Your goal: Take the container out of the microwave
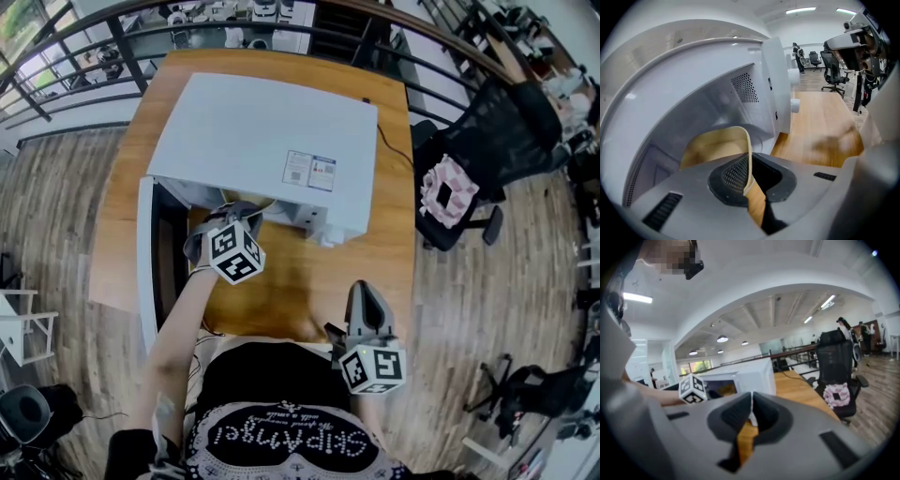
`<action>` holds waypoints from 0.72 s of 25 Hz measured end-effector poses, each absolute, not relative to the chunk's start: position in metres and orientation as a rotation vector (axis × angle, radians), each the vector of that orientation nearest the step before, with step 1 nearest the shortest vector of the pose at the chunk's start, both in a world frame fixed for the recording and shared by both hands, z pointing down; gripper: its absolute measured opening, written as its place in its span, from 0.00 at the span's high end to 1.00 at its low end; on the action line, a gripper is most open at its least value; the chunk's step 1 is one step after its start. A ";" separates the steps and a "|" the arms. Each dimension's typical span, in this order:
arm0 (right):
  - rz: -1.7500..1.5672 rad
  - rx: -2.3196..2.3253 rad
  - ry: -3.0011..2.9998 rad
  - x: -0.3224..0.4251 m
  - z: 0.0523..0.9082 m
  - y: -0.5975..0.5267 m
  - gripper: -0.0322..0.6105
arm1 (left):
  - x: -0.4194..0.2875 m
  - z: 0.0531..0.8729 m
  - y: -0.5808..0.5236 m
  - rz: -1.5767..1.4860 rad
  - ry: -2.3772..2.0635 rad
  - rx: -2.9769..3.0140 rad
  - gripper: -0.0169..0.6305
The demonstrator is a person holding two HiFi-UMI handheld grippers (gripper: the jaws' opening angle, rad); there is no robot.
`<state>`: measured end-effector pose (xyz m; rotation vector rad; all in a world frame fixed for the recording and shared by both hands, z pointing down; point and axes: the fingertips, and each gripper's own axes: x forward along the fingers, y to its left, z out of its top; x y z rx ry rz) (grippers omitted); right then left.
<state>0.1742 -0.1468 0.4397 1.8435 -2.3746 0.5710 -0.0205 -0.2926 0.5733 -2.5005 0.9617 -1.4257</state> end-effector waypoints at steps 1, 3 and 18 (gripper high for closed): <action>0.569 1.835 -2.387 0.173 0.439 -0.146 0.90 | -0.020 0.572 -0.290 -1.419 0.966 -2.504 0.91; 0.563 1.822 -2.407 0.173 0.436 -0.144 0.90 | -0.019 0.568 -0.285 -1.408 0.973 -2.512 0.91; 0.517 1.775 -2.454 0.171 0.431 -0.128 0.90 | -0.014 0.555 -0.241 -1.397 0.965 -2.529 0.91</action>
